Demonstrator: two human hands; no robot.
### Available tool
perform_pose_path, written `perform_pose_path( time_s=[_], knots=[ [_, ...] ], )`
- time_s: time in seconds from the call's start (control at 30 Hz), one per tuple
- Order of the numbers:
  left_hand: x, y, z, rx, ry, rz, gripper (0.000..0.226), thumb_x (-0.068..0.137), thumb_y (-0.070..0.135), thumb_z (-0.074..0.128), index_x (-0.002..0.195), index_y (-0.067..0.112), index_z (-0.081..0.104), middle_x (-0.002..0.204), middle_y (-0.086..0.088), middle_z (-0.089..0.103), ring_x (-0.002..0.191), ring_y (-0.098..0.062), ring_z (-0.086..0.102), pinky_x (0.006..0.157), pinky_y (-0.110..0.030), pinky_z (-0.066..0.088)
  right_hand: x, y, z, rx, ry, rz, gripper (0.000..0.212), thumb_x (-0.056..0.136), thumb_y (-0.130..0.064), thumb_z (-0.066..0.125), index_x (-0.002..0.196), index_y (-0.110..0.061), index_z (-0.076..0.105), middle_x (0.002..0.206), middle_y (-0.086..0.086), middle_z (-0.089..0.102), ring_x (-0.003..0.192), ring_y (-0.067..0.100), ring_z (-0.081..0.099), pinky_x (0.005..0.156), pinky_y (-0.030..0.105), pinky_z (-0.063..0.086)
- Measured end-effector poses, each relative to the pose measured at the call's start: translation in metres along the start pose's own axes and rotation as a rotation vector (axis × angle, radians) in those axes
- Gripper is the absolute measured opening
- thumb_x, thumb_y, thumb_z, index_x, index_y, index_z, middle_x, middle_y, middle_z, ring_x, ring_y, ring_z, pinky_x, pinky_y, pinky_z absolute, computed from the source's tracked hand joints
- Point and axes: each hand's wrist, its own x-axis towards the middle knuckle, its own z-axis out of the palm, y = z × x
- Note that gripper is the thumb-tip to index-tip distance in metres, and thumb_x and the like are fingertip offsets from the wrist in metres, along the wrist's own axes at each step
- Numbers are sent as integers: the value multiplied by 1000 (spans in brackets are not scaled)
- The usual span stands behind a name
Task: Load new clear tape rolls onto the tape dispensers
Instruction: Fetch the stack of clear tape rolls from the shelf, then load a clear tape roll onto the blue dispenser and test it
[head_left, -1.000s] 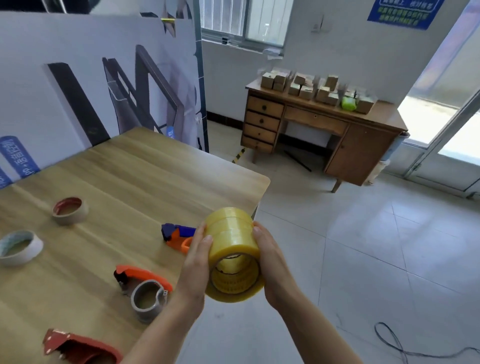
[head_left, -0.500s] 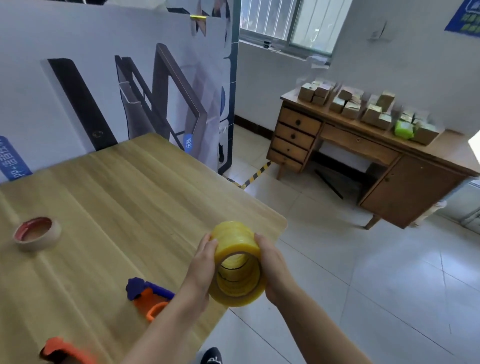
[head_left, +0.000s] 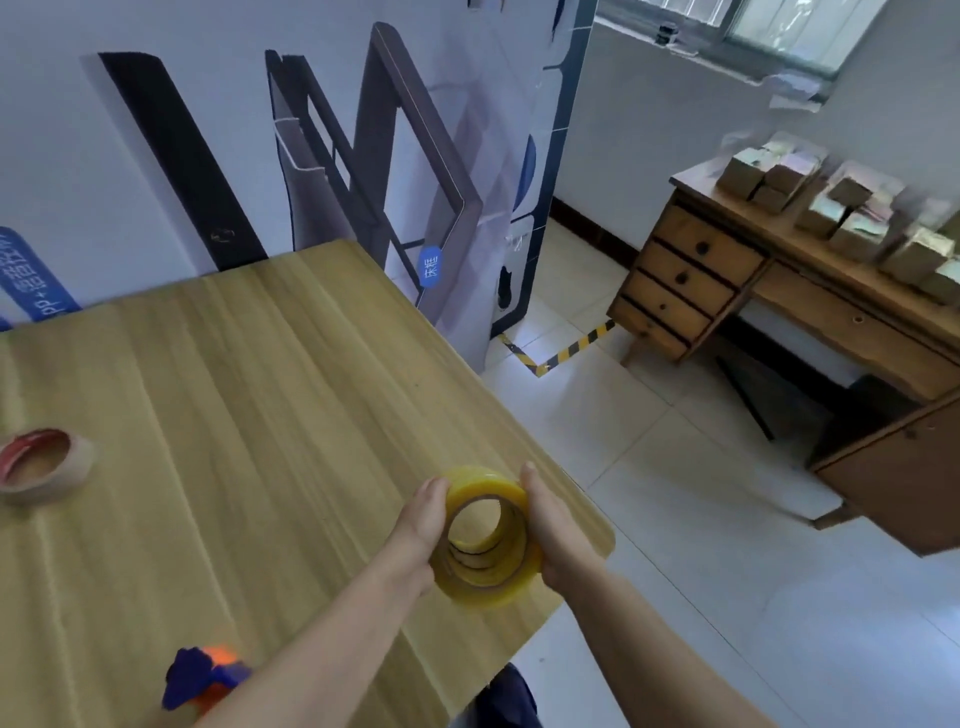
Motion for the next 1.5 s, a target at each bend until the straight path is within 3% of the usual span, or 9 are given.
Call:
perform_pose_path(
  time_s=[0.07,0.2,0.43,0.57,0.77,0.87,1.03,1.17,1.5],
  knots=[
    [14,9,8,-33,43,-49,32,98,25,37,87,10,64,89,-12,64,87,-26,60,81,-36,50,23,-10,-4,-52,-41,26,80,89,-72,26,146,-17,36,145,12,47,130,31,47,111,50,37],
    [45,23,20,-92,110,-171,49,95,41,37,130,12,54,130,-15,58,120,-33,53,106,-49,39,56,-37,-10,-161,-114,125,109,65,-90,18,142,-17,43,136,15,55,120,33,56,95,47,51],
    [87,41,27,-115,243,-281,71,86,67,41,139,20,44,137,-13,53,122,-38,50,104,-54,40,99,-64,-17,-375,-282,150,108,50,-97,36,127,-23,53,127,7,58,111,32,58,77,42,56],
    [97,46,25,-107,189,-323,103,52,93,47,132,28,50,130,-9,59,118,-36,53,103,-56,39,114,-72,-18,-522,-331,68,63,72,-71,64,113,-24,54,113,0,61,103,22,59,78,37,59],
    [90,37,19,44,139,-206,91,47,58,85,130,42,49,123,2,63,112,-26,58,94,-56,47,119,-74,-15,-667,-247,-10,21,91,-36,53,105,-21,49,94,-3,57,80,11,55,65,22,51],
    [85,37,17,79,165,-89,69,83,32,70,142,39,37,132,0,58,119,-22,53,102,-46,44,112,-74,-12,-658,-185,-98,7,90,-28,51,87,-22,52,82,-5,54,71,7,51,58,21,44],
    [63,51,9,181,205,204,58,90,21,62,143,28,40,136,3,52,122,-13,50,98,-23,38,98,-73,0,-792,-88,-383,26,77,-32,47,91,-14,60,97,-1,55,109,21,47,93,44,47],
    [30,71,-12,177,221,416,42,93,20,60,132,33,51,129,10,56,118,-10,52,99,-23,38,55,-89,19,-586,-67,-552,15,83,-26,54,92,-15,59,86,5,63,86,21,62,79,43,56],
    [-81,92,-109,-66,196,682,36,88,-3,57,106,26,68,102,-1,72,108,-23,62,99,-39,44,-71,-107,75,-71,-640,-659,31,91,-40,59,95,-9,66,76,6,69,76,18,67,75,29,54]
  ],
)
